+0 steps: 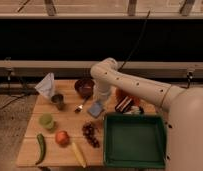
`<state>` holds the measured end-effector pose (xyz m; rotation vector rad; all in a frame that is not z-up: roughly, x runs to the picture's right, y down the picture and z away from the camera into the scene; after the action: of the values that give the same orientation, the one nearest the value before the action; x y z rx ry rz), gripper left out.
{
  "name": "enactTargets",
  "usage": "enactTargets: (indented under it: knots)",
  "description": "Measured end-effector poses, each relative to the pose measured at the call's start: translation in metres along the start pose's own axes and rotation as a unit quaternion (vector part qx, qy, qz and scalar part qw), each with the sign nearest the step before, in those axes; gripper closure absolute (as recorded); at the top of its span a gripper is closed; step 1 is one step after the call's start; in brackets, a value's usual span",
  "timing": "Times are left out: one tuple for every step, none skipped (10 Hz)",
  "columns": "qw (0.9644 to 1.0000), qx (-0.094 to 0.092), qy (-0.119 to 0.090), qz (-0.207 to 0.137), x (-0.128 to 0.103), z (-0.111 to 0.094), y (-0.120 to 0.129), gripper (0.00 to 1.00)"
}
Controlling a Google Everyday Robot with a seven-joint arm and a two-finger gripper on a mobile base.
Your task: Place sponge in plastic cup
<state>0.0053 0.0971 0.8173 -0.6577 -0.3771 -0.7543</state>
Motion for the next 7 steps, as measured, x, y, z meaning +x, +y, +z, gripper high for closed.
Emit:
enactTargets:
  knots:
    - [1.0000, 0.000, 0.000, -0.001, -0.0004, 0.0003, -0.0008, 1.00]
    - [1.0000, 0.001, -0.001, -0.002, -0.0019, 0.0003, -0.0022, 1.00]
    - [1.0000, 0.001, 0.000, -0.001, -0.0010, 0.0003, -0.0015, 1.00]
    - [1.0000, 0.001, 0.000, 0.000, -0.0001, -0.0001, -0.0009, 1.00]
    - [1.0000, 0.001, 0.000, -0.001, -0.0006, 0.0001, -0.0011, 1.00]
    - [1.0000, 0.001, 0.000, -0.003, -0.0024, 0.0007, -0.0017, 1.00]
    - [0.9999, 0.005, 0.003, -0.011, -0.0065, -0.0005, -0.0025, 1.00]
